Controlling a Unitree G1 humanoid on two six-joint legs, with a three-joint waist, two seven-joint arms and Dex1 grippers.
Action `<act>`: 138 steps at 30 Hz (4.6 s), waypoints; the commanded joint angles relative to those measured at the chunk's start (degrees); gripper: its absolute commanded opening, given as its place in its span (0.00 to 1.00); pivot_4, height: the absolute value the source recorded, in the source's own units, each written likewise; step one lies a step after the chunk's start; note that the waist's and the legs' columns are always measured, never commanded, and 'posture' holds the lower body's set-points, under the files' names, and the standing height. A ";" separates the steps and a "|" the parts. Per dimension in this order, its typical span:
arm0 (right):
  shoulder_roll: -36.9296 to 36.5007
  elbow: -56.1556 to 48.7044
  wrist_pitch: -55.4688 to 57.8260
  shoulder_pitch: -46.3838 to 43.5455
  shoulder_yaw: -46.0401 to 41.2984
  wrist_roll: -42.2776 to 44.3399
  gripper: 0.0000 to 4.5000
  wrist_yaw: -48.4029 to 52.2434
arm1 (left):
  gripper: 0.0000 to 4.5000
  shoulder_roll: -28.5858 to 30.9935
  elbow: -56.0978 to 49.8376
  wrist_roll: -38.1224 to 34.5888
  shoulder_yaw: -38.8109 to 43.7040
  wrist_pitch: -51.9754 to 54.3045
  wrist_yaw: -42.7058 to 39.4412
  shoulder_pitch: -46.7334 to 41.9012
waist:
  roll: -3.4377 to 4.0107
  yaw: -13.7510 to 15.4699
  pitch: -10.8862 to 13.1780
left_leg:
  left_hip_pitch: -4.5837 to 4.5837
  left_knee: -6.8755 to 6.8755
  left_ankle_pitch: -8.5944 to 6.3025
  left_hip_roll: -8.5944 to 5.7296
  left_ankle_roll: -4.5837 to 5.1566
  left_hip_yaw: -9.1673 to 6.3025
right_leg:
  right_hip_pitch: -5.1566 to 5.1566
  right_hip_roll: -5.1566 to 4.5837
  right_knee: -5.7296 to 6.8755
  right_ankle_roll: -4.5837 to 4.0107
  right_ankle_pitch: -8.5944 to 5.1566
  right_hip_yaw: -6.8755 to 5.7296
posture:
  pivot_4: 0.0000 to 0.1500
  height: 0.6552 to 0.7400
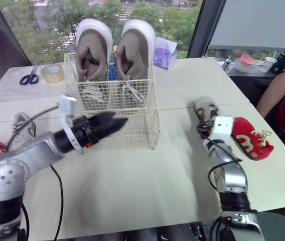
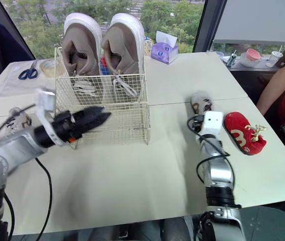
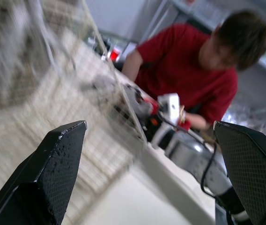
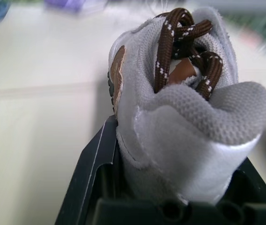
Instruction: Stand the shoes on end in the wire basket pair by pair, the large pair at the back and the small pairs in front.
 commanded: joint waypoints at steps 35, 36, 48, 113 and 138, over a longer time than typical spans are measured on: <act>-17.48 -12.13 -29.27 -29.60 16.12 -5.54 0.37 37.39 | 0.26 -5.28 40.81 21.82 -2.35 9.81 -37.09 -48.56 | -1.37 -0.23 -0.10 | 0.27 -0.80 0.53 0.07 -1.15 -0.07 | -0.02 0.45 0.17 -0.11 -0.20 -0.06 | 1.00 1.00; -17.39 -12.02 -29.32 -29.69 16.24 -5.75 0.37 37.41 | 0.16 -5.32 40.51 21.75 -1.89 9.96 -36.71 -48.42 | -1.37 -0.22 -0.10 | 0.27 -0.80 0.53 0.07 -1.15 -0.07 | -0.02 0.45 0.18 -0.11 -0.20 -0.06 | 1.00 1.00; -14.27 -12.44 -11.39 -27.85 9.06 5.30 0.98 35.41 | 0.06 -16.17 27.25 7.18 18.25 4.33 -5.88 -37.72 | -1.43 -0.14 -0.12 | 0.31 -0.73 0.57 0.10 -1.12 -0.14 | 0.01 0.21 0.31 -0.12 -0.16 -0.04 | 1.00 1.00; -18.95 11.37 6.84 -46.79 16.83 32.58 0.18 63.11 | 0.99 7.23 -25.06 7.31 9.67 -0.44 6.72 23.84 | -1.03 -0.48 -0.03 | 0.29 -0.92 0.23 0.12 -0.45 0.03 | -0.24 0.36 0.12 -0.26 -0.01 0.01 | 1.00 1.00; -11.02 28.94 -12.17 -46.29 17.26 11.46 0.98 75.12 | 1.00 10.71 -19.14 9.06 10.40 -1.28 3.50 21.04 | -0.98 0.00 0.00 | 0.18 -0.87 0.53 0.07 -1.00 0.00 | -0.20 0.26 0.13 -0.29 0.01 -0.06 | 1.00 1.00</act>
